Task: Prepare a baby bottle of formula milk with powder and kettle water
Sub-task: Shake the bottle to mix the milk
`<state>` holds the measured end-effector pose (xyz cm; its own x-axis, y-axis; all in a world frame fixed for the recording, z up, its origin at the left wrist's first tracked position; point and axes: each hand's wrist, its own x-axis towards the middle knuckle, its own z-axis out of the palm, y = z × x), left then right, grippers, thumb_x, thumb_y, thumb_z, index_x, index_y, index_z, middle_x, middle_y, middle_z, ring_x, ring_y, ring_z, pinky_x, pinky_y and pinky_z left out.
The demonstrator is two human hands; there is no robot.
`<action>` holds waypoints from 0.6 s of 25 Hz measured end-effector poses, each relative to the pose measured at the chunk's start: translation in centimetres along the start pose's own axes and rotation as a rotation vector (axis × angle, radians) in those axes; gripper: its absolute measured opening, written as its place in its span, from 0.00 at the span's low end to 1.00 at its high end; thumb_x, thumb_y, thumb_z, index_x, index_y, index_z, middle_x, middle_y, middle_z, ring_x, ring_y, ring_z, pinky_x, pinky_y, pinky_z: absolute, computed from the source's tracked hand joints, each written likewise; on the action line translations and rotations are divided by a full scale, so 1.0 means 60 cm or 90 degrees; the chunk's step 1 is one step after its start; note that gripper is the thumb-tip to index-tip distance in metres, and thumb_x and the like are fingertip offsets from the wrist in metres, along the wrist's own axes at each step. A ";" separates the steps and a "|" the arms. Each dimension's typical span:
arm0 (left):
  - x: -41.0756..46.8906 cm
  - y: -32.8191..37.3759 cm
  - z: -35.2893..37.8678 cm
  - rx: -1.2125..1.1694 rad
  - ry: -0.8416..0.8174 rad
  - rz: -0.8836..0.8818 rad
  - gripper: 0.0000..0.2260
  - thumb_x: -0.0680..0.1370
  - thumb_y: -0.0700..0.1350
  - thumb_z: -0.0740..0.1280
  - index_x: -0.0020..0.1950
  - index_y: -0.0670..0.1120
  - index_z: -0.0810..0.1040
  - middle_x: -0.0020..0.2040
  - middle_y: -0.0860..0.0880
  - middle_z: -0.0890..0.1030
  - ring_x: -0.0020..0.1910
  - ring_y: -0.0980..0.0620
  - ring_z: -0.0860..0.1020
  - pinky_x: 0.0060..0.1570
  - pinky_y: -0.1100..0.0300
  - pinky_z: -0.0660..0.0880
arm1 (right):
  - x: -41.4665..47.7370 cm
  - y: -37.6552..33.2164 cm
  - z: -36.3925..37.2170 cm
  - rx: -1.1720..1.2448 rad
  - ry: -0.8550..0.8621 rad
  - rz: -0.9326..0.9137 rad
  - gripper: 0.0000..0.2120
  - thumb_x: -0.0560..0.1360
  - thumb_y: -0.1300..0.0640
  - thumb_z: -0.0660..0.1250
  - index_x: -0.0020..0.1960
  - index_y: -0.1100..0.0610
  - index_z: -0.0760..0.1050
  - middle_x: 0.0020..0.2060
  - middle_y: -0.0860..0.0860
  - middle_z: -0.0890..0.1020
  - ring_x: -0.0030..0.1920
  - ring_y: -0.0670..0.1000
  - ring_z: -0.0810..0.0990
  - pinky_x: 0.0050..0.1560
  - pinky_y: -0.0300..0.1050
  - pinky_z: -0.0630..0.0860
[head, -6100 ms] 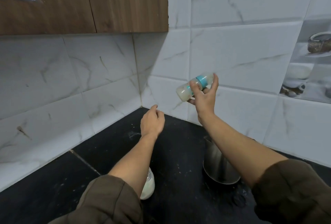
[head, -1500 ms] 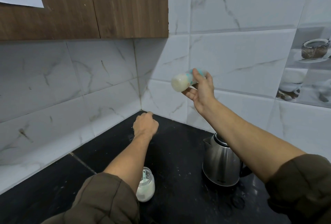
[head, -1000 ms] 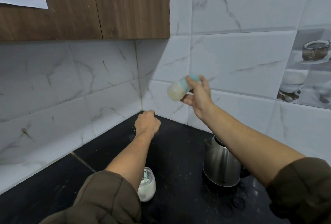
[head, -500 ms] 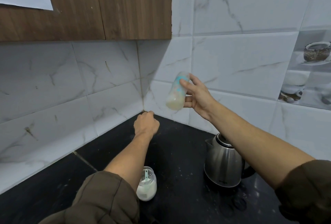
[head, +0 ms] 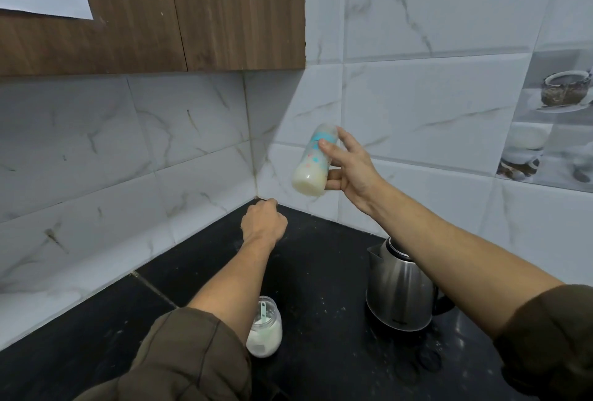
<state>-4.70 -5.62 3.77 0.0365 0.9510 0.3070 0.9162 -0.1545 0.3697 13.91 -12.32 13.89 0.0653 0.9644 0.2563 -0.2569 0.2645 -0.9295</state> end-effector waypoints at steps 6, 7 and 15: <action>0.002 -0.012 0.000 0.020 -0.002 0.001 0.19 0.80 0.39 0.60 0.70 0.46 0.78 0.63 0.44 0.82 0.62 0.43 0.78 0.58 0.46 0.78 | 0.012 -0.009 -0.011 0.107 0.094 0.043 0.27 0.80 0.52 0.74 0.75 0.52 0.70 0.62 0.60 0.82 0.48 0.61 0.89 0.43 0.55 0.86; 0.004 -0.012 -0.001 0.019 -0.004 -0.001 0.19 0.80 0.39 0.60 0.70 0.46 0.78 0.62 0.45 0.82 0.61 0.43 0.78 0.57 0.46 0.78 | 0.007 -0.008 -0.009 0.017 0.027 0.047 0.29 0.79 0.51 0.75 0.76 0.50 0.70 0.60 0.60 0.83 0.47 0.61 0.89 0.43 0.55 0.86; 0.005 -0.005 -0.007 0.016 0.000 0.001 0.18 0.81 0.40 0.60 0.69 0.45 0.78 0.61 0.44 0.82 0.60 0.43 0.78 0.56 0.46 0.78 | 0.026 -0.013 0.000 0.164 0.162 0.010 0.30 0.79 0.52 0.75 0.77 0.53 0.68 0.66 0.61 0.80 0.48 0.61 0.89 0.43 0.55 0.86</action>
<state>-5.11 -5.41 4.13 0.0374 0.9509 0.3074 0.9258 -0.1488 0.3476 14.22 -11.03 15.04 0.2899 0.9470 0.1383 -0.4916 0.2714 -0.8274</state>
